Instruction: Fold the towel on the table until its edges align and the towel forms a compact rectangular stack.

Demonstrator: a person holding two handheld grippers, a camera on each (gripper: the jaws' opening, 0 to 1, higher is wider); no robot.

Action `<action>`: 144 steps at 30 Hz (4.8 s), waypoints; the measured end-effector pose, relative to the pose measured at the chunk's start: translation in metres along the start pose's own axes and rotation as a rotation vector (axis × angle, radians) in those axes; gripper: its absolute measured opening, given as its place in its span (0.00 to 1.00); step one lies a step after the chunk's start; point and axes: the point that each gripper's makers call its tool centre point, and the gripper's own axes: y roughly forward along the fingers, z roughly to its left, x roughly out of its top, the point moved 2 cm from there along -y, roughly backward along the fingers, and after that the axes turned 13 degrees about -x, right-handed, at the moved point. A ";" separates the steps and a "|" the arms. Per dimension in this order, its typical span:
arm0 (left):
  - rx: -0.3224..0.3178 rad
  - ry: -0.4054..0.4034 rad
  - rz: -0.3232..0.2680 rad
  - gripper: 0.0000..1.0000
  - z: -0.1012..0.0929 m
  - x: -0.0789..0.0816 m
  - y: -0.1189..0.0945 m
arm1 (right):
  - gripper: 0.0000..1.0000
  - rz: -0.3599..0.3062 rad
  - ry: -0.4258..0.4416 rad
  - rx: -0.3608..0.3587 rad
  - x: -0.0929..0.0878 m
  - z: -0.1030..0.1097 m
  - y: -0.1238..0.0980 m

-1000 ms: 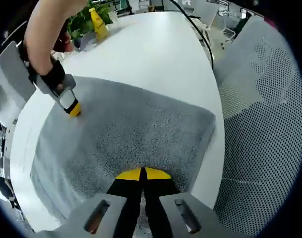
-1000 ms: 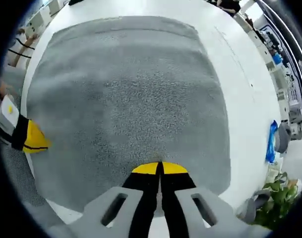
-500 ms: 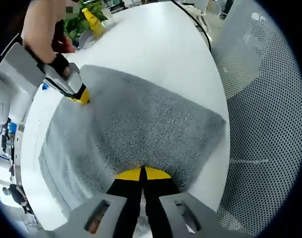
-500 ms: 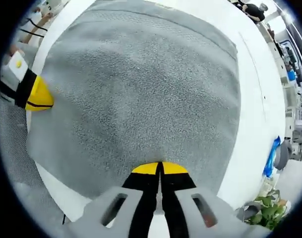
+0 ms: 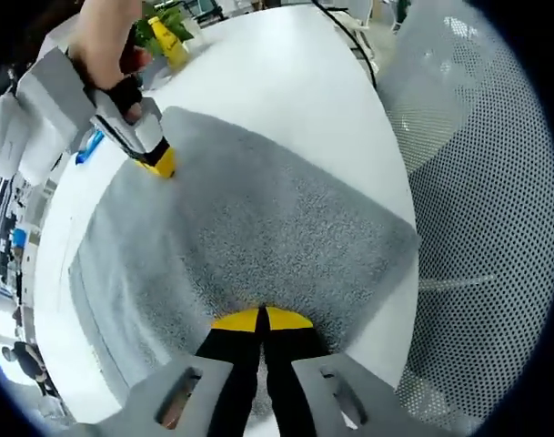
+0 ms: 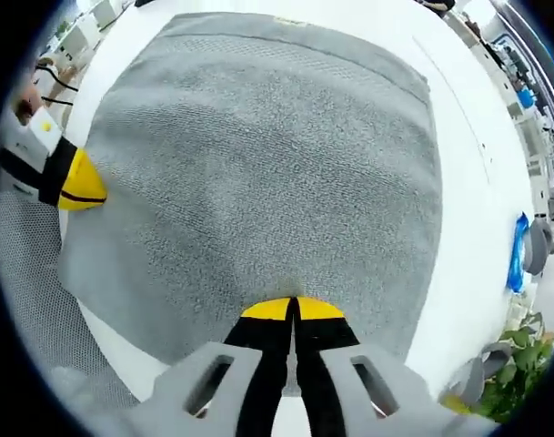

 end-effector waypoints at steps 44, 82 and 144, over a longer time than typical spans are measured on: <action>0.167 0.094 0.134 0.01 0.026 -0.020 -0.009 | 0.00 -0.086 -0.005 -0.234 -0.012 0.016 -0.007; 0.158 -0.051 0.065 0.01 0.032 -0.022 -0.010 | 0.00 -0.272 0.094 -0.344 -0.024 0.027 -0.013; 0.204 -0.022 0.015 0.01 0.046 -0.038 -0.017 | 0.00 -0.370 0.329 -0.240 -0.042 0.094 -0.040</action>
